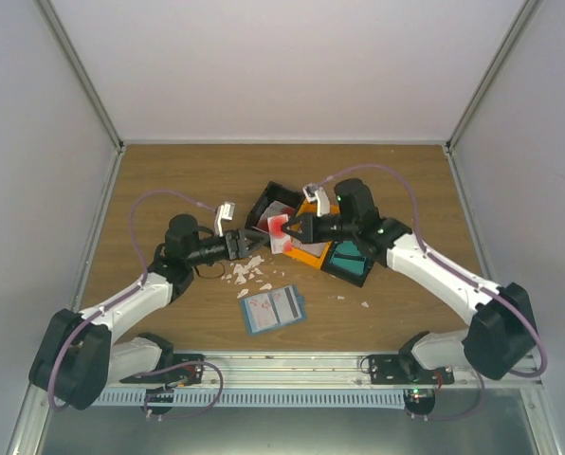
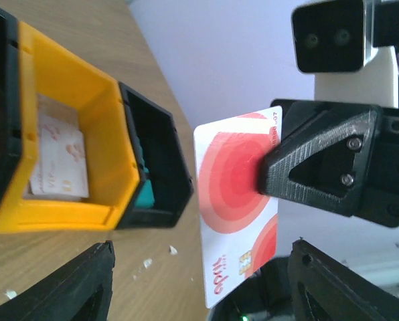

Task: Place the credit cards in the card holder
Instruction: Pick up the credit card from the storage box, then insert the credit card into the card holder.

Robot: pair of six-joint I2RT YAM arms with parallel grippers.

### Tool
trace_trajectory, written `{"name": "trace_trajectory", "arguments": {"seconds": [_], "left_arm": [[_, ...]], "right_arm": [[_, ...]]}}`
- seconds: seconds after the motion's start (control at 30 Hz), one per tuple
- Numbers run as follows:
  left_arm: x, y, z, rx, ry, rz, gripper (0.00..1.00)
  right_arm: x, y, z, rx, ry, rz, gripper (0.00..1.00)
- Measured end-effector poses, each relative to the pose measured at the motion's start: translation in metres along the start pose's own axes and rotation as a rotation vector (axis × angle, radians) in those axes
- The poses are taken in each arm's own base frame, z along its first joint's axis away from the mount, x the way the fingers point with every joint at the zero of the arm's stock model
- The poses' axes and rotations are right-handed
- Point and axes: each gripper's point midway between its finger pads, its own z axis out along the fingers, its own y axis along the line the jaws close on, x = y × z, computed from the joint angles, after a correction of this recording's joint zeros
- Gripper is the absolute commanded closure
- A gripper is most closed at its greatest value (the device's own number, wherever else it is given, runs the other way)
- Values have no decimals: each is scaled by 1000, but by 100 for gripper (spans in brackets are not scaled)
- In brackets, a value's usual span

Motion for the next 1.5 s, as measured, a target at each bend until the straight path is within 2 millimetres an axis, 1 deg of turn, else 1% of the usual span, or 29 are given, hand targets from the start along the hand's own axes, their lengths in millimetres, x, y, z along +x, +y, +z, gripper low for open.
{"name": "trace_trajectory", "arguments": {"seconds": [0.03,0.13,0.2,0.27,0.33,0.43,0.57,0.67,0.7,0.77,0.8,0.83,0.87,0.97,1.07,1.13,1.27,1.4,1.5], "left_arm": [[4,-4,-1,24,15,-7,36],[22,-8,-4,81,62,-50,54],[34,-8,-6,102,88,-89,60],[44,-10,-7,121,114,-114,62],[49,-16,-7,140,126,-121,64],[48,-24,-8,166,125,-116,69],[49,-30,-9,189,127,-114,82],[52,-35,-7,209,141,-115,98],[54,-36,-6,215,148,-120,100],[56,-38,-6,226,153,-111,100],[58,-38,-6,227,156,-112,100],[60,-36,-6,223,157,-114,100],[63,-33,-6,213,157,-118,100],[71,-17,-9,143,143,-146,100],[80,2,-17,47,103,-172,100],[91,15,-25,-17,73,-192,100],[118,40,-37,-116,49,-237,100],[145,59,-41,-191,60,-289,100],[160,67,-41,-226,79,-323,100]], "right_arm": [[4,5,-3,-32,2,7,100],[14,18,-9,-123,5,21,99],[20,24,-11,-177,12,32,100],[26,25,-11,-208,22,44,100],[33,25,-9,-232,37,57,99],[41,25,-8,-262,58,68,99],[48,28,-8,-300,74,72,100],[52,29,-8,-318,82,78,98],[53,29,-8,-321,85,78,94],[56,24,-7,-313,89,88,75],[57,22,-6,-307,92,95,68],[59,21,-6,-300,93,83,62],[60,19,-5,-289,92,78,59],[62,6,-4,-208,73,55,55],[64,-16,-5,-55,28,16,53],[72,-27,-3,56,20,-16,52],[114,-45,9,256,101,-87,53],[159,-78,21,449,233,-134,54],[188,-98,24,551,325,-163,55]]}}
